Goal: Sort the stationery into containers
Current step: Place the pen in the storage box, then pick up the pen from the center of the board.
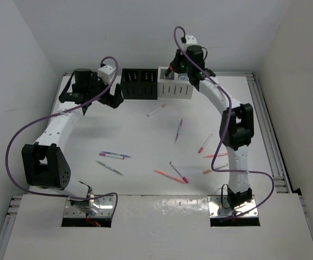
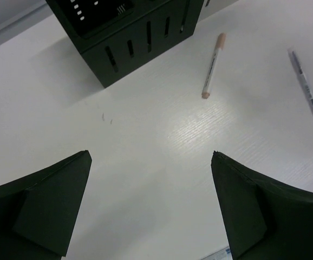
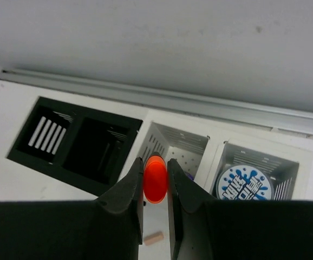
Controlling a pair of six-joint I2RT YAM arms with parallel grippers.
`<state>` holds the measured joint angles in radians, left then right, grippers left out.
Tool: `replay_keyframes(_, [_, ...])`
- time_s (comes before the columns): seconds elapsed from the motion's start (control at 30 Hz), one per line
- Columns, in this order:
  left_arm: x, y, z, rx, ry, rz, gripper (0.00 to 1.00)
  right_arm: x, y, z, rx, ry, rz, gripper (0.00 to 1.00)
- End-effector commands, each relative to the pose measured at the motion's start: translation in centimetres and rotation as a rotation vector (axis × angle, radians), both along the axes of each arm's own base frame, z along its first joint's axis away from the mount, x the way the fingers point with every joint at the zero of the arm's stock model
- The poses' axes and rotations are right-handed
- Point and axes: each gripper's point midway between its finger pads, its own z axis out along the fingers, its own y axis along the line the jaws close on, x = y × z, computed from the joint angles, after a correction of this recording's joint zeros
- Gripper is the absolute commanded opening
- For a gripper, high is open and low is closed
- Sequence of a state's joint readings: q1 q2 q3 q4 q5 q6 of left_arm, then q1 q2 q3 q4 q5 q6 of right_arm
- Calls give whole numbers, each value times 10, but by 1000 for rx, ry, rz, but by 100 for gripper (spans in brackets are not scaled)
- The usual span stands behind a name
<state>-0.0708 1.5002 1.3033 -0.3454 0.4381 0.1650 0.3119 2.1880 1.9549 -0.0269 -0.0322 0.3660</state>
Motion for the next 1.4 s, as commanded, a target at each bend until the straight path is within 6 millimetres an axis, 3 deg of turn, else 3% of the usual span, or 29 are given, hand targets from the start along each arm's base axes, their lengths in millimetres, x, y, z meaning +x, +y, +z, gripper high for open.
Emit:
replay_keyframes(0.0, [-14, 13, 10, 87, -48, -25, 100, 13, 3, 39, -30, -151, -3, 0])
replay_keyframes(0.1, [-33, 24, -12, 206, -3, -81, 100, 11, 4, 22, -55, -128, 6, 0])
replay_keyframes(0.13, [-40, 25, -19, 234, 12, -107, 100, 10, 6, 17, -61, -119, 16, 4])
replay_keyframes(0.2, [-65, 29, -43, 313, 73, -212, 100, 6, 10, 3, -81, -91, 42, 16])
replay_keyframes(0.23, [-81, 28, -56, 325, 123, -259, 100, 2, 13, -3, -89, -74, 56, 29])
replay_keyframes(0.27, [-89, 30, -61, 368, 116, -322, 100, 0, 15, -7, -94, -62, 75, 36])
replay_keyframes(0.33, [-115, 27, -83, 378, 165, -431, 100, -4, 14, -7, -92, -44, 78, 47])
replay_keyframes(0.43, [-157, 27, -106, 409, 217, -579, 87, -21, 17, 3, -62, -3, 112, 50])
replay_keyframes(0.5, [-177, 26, -116, 438, 202, -670, 79, -38, 17, 24, -22, 6, 142, 50])
replay_keyframes(0.53, [-189, 24, -117, 459, 187, -734, 70, -50, 16, 15, -14, 53, 156, 50])
replay_keyframes(0.57, [-197, 24, -121, 469, 191, -760, 66, -63, 11, 36, 8, 39, 163, 50])
replay_keyframes(0.6, [-203, 24, -125, 485, 192, -783, 62, -76, 13, 40, 18, 49, 202, 50])
replay_keyframes(0.63, [-213, 25, -132, 512, 191, -807, 58, -89, 7, 21, 10, 101, 210, 50])
replay_keyframes(0.67, [-216, 25, -135, 536, 173, -831, 56, -103, 1, 39, 15, 76, 219, 50])
replay_keyframes(0.7, [-222, 26, -144, 554, 174, -842, 52, -114, -1, 38, 19, 92, 237, 50])
replay_keyframes(0.73, [-224, 24, -143, 575, 144, -857, 50, -125, -10, 21, 13, 141, 240, 49])
replay_keyframes(0.77, [-225, 23, -146, 584, 138, -864, 49, -136, -16, 33, 23, 131, 243, 49])
replay_keyframes(0.8, [-224, 19, -149, 599, 119, -874, 48, -148, -24, 16, 25, 189, 247, 49])
replay_keyframes(0.87, [-229, 17, -158, 605, 136, -891, 46, -166, -32, 22, 33, 195, 268, 48])
replay_keyframes(0.9, [-229, 14, -162, 619, 135, -912, 44, -179, -40, 5, 32, 251, 271, 47])
replay_keyframes(0.97, [-232, 14, -170, 640, 147, -935, 42, -195, -49, 3, 13, 256, 278, 46])
replay_keyframes(1.0, [-235, 10, -174, 647, 148, -959, 42, -203, -59, -14, 8, 303, 264, 46])
replay_keyframes(1.2, [-243, -1, -191, 699, 149, -1029, 49, -224, -96, -23, 31, 355, 211, 46])
replay_keyframes(1.37, [-251, -14, -199, 727, 182, -1112, 53, -230, -126, -25, 37, 377, 160, 46])
